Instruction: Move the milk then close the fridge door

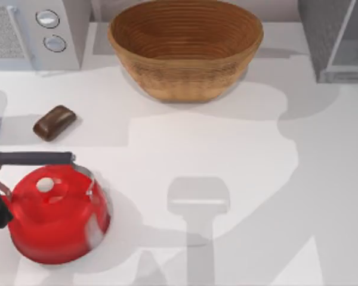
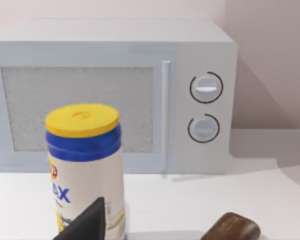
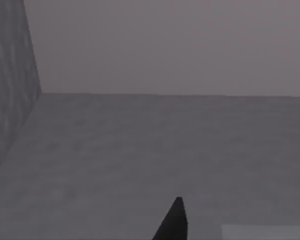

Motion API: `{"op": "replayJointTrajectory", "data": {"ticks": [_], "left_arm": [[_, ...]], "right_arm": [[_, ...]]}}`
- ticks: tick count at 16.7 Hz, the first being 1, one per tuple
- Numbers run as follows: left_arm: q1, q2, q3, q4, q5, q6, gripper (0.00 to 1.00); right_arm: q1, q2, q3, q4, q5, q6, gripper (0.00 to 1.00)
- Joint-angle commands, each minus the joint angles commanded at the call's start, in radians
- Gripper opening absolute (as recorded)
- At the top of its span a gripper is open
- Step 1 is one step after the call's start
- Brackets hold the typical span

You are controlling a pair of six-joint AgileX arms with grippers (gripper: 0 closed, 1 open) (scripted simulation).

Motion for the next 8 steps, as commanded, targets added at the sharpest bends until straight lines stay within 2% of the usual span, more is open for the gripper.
{"op": "replayJointTrajectory", "data": {"ticks": [3,8], "left_arm": [[0.0,0.0,0.0,0.0,0.0,0.0,1.0],[0.0,0.0,0.0,0.0,0.0,0.0,1.0]], "right_arm": [[0.0,0.0,0.0,0.0,0.0,0.0,0.98],[0.0,0.0,0.0,0.0,0.0,0.0,1.0]]}}
